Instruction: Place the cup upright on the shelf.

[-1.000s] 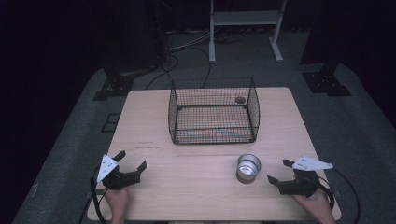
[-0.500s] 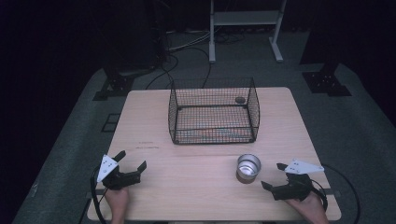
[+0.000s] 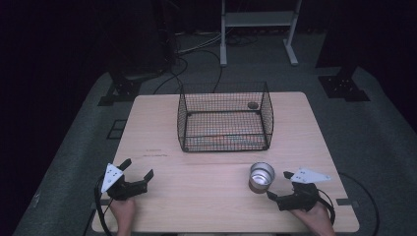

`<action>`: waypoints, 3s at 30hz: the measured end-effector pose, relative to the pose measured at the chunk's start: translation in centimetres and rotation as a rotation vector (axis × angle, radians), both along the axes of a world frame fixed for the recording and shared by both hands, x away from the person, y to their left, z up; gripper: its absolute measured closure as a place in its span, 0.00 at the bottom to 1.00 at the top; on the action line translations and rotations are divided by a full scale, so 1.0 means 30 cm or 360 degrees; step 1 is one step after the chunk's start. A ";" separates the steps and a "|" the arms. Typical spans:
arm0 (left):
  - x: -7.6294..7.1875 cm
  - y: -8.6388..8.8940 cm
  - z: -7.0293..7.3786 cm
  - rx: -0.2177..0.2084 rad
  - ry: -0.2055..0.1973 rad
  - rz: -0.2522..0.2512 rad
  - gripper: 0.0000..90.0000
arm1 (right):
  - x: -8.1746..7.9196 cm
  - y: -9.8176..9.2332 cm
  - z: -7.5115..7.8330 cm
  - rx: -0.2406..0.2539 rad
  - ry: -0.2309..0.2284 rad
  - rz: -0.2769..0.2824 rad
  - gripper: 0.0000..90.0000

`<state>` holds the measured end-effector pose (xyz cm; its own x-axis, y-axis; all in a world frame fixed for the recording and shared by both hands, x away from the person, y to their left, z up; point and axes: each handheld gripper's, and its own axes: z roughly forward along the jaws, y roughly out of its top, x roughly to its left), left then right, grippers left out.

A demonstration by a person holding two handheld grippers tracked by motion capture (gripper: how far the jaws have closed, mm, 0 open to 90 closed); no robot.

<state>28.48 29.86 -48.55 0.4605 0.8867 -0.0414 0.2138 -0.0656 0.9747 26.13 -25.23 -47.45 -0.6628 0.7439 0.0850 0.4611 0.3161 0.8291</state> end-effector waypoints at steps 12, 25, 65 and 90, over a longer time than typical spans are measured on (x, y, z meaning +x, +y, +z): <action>-0.004 0.000 0.001 -0.0001 -0.0017 -0.0005 0.00 | 0.010 0.077 -0.011 -0.0030 -0.0035 -0.0046 0.02; -0.004 -0.001 0.001 0.0000 -0.0021 -0.0013 0.00 | 0.031 0.130 -0.015 -0.0009 -0.0069 -0.0124 0.02; -0.005 0.004 0.001 -0.0011 -0.0018 -0.0019 0.00 | 0.079 0.130 0.107 0.0018 -0.0069 -0.0021 0.20; -0.001 0.003 0.000 -0.0010 -0.0011 -0.0021 0.00 | 0.153 0.178 0.256 -0.0008 -0.0042 0.0134 0.20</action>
